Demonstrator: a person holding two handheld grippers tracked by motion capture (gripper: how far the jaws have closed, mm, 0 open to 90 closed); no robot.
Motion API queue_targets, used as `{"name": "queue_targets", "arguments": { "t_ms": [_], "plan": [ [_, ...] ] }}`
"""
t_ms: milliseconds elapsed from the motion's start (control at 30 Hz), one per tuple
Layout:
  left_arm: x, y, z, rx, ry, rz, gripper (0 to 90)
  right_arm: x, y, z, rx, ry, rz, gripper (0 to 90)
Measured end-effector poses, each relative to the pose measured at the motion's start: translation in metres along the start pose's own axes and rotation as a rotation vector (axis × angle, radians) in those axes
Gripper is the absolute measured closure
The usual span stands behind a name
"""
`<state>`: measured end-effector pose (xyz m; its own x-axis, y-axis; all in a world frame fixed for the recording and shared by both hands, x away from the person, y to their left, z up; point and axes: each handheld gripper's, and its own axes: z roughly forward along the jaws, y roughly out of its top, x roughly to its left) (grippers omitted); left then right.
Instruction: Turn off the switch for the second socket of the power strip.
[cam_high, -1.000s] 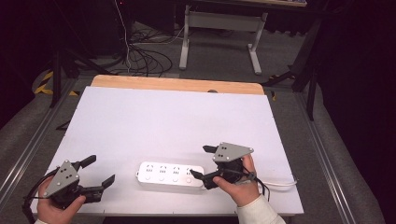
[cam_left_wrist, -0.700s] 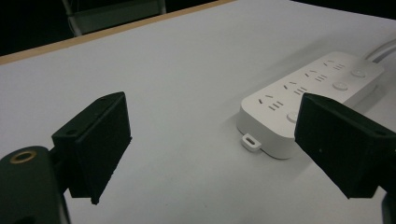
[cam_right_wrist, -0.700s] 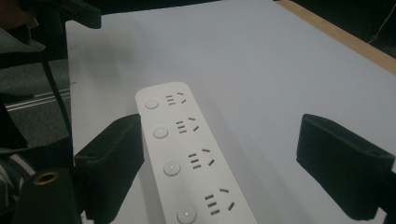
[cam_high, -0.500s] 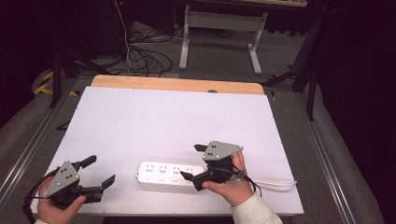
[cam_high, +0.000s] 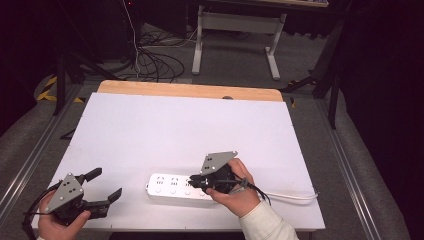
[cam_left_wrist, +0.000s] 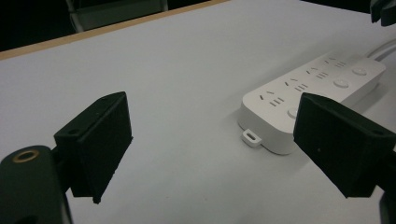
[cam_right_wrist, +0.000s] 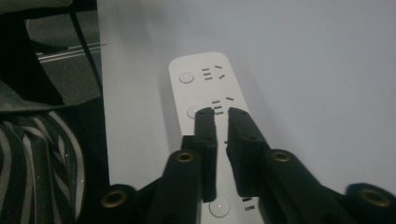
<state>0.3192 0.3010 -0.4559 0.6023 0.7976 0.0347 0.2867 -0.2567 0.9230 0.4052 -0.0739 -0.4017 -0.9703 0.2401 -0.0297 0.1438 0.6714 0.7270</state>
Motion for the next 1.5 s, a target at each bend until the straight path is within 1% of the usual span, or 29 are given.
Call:
{"name": "queue_targets", "arguments": {
  "t_ms": [33,67,100,167,200,267,400,433,500,533,600,633,767,867,1000,1033,1067,1100,1200,1333,1500],
  "plan": [
    [0.000,0.000,0.000,0.001,0.001,0.000,11.9,0.000,0.001,0.002,0.010,0.004,-0.001,90.0],
    [0.000,0.000,0.000,-0.002,0.001,-0.002,11.9,0.000,0.001,0.002,0.010,0.004,-0.001,90.0],
    [0.000,0.000,0.000,-0.002,0.001,-0.003,12.0,0.000,0.003,0.005,0.025,0.009,0.007,90.0],
    [0.000,0.000,-0.001,-0.002,0.001,-0.003,12.0,-0.001,0.003,0.006,0.033,0.013,0.013,90.0],
    [0.000,0.000,-0.001,-0.002,0.001,-0.003,12.0,-0.001,0.004,0.010,0.055,0.018,0.021,90.0],
    [0.000,0.000,0.000,-0.002,0.000,-0.004,12.0,-0.001,0.004,0.012,0.059,0.022,0.029,90.0],
    [0.000,0.000,0.000,0.000,0.000,-0.002,12.0,-0.002,0.004,0.018,0.083,0.034,0.031,90.0],
    [0.000,0.000,0.000,-0.001,0.001,-0.004,11.9,-0.002,0.004,0.022,0.098,0.037,0.037,90.0],
    [0.000,-0.001,0.000,-0.001,-0.001,-0.015,11.9,-0.003,0.004,0.024,0.103,0.039,0.039,90.0],
    [0.000,-0.001,0.000,0.002,-0.002,-0.007,11.9,-0.002,0.004,0.026,0.108,0.042,0.050,90.0],
    [0.001,-0.001,0.000,0.003,-0.006,-0.012,11.7,-0.003,0.004,0.030,0.123,0.045,0.052,90.0],
    [0.001,-0.001,0.000,0.005,-0.005,-0.005,11.4,-0.003,0.003,0.034,0.136,0.048,0.055,90.0],
    [0.002,-0.001,0.000,0.005,-0.002,-0.003,11.3,-0.003,0.003,0.038,0.156,0.048,0.061,90.0],
    [0.002,-0.001,0.000,0.005,-0.004,0.000,11.3,-0.002,0.002,0.042,0.163,0.048,0.061,90.0],
    [0.001,-0.001,0.000,0.004,-0.004,-0.003,11.4,-0.002,0.000,0.047,0.176,0.051,0.062,90.0],
    [0.001,-0.001,0.000,0.002,-0.005,-0.010,11.4,-0.002,0.000,0.048,0.179,0.049,0.060,90.0],
    [0.001,-0.001,0.000,0.004,-0.004,-0.003,11.4,-0.001,-0.001,0.050,0.187,0.050,0.057,90.0],
    [0.001,-0.001,0.000,0.004,-0.005,-0.008,11.4,-0.001,-0.001,0.050,0.187,0.050,0.057,90.0],
    [0.001,-0.001,0.000,0.005,-0.003,-0.003,11.4,-0.001,-0.004,0.054,0.199,0.044,0.050,90.0],
    [0.001,-0.001,0.000,0.005,-0.004,-0.007,11.4,-0.001,-0.004,0.055,0.202,0.044,0.045,90.0],
    [0.001,-0.001,0.000,0.006,-0.003,-0.002,11.4,-0.001,-0.004,0.055,0.199,0.039,0.043,90.0]
  ]
}}
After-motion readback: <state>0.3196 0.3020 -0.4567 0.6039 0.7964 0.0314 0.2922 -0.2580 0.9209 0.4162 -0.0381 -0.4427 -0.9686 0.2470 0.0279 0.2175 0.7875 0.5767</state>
